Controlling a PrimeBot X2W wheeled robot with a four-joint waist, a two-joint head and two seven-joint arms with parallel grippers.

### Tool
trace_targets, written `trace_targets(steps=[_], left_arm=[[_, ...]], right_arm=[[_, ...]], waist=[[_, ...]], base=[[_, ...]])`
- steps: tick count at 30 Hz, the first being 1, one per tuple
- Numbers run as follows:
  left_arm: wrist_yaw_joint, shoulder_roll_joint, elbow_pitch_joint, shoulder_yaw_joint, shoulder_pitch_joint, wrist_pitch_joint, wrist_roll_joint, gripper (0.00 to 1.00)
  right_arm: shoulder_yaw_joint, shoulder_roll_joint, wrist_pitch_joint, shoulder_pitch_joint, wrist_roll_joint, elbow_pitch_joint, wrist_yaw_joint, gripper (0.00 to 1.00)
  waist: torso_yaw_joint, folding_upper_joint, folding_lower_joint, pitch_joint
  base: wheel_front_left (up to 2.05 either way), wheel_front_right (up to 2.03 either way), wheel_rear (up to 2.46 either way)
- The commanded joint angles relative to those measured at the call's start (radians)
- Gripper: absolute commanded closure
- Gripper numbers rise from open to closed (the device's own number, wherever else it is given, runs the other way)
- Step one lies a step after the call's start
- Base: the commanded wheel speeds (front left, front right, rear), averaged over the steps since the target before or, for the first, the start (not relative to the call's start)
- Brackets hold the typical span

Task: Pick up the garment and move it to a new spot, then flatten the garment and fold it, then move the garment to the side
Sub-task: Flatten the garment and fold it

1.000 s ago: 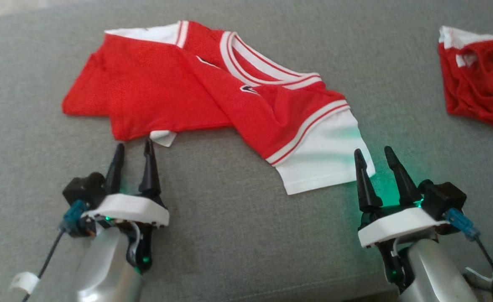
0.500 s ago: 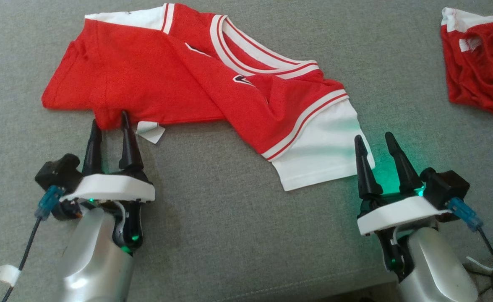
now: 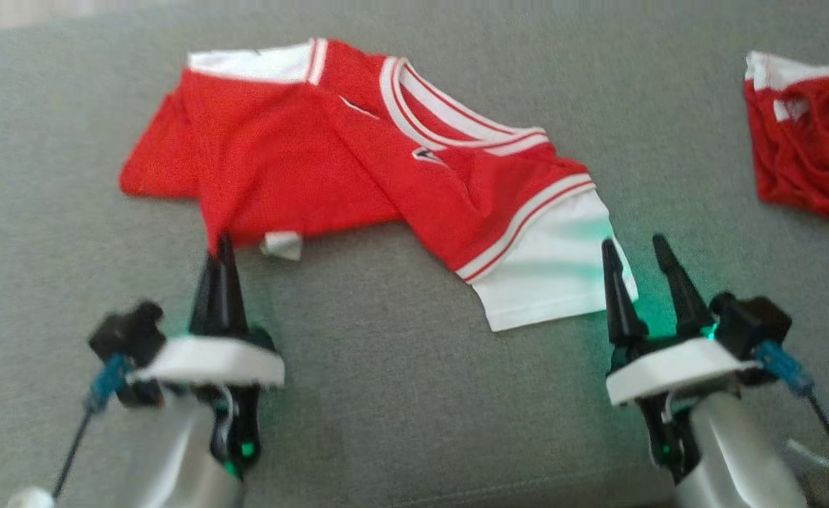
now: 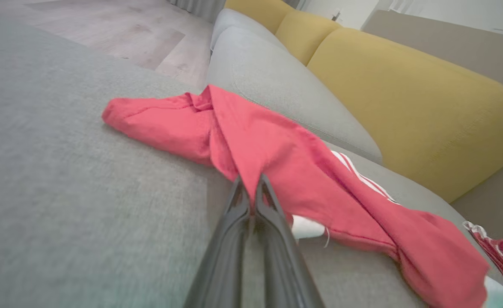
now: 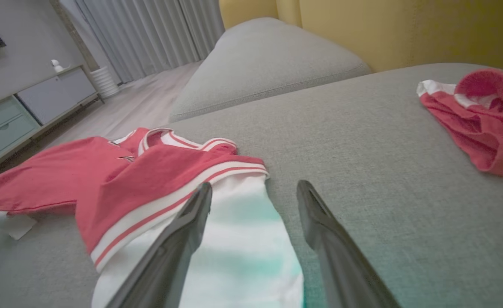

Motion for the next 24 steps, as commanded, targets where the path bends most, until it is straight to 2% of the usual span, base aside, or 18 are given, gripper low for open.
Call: trace_targets(steps=[1, 5, 9, 15, 16, 17, 18, 24], left_arm=[[0.002, 0.009, -0.052, 0.019, 0.046, -0.001, 0.002, 1.00], [0.002, 0.005, -0.103, 0.022, 0.142, -0.001, 0.007, 1.00], [0.002, 0.005, -0.113, 0.066, 0.235, -0.001, 0.017, 1.00], [0.004, 0.020, -0.056, 0.136, 0.279, -0.001, 0.124, 1.00], [0.008, 0.018, -0.050, 0.151, 0.272, -0.001, 0.144, 0.76], [0.010, 0.017, -0.043, 0.160, 0.264, -0.001, 0.168, 0.13], [0.015, 0.015, -0.039, 0.168, 0.253, -0.001, 0.193, 0.00], [0.070, 0.007, -0.037, 0.203, 0.209, -0.001, 0.344, 0.00]], right_arm=[[0.018, -0.002, -0.006, 0.029, 0.011, -0.016, 0.003, 0.00], [0.019, -0.002, -0.006, 0.064, 0.020, 0.001, 0.003, 0.00], [0.027, -0.002, -0.006, 0.091, 0.023, 0.010, 0.003, 0.00], [0.028, -0.002, -0.006, 0.100, 0.022, 0.011, 0.003, 0.00], [0.028, -0.002, -0.006, 0.101, 0.020, 0.009, 0.003, 0.00], [0.026, -0.002, -0.006, 0.101, 0.017, 0.007, 0.003, 0.00], [0.024, -0.002, -0.006, 0.100, 0.014, 0.005, 0.003, 0.00], [0.000, -0.002, -0.006, 0.089, -0.017, -0.033, 0.003, 0.00]], waist=[[0.053, 0.0000, -0.0001, -0.077], [0.099, 0.0000, -0.0001, -0.152], [0.120, 0.0000, -0.0001, -0.198], [0.120, 0.0000, -0.0001, -0.208], [0.119, 0.0000, -0.0001, -0.207], [0.117, 0.0000, -0.0001, -0.205], [0.116, 0.0000, -0.0001, -0.203], [0.095, 0.0000, -0.0001, -0.196]], base=[[0.00, 0.00, 0.00], [0.00, 0.00, 0.00], [0.00, 0.00, 0.00], [0.00, 0.00, 0.00], [0.00, 0.00, 0.00], [0.00, 0.00, 0.00], [0.00, 0.00, 0.00], [0.00, 0.00, 0.00]])
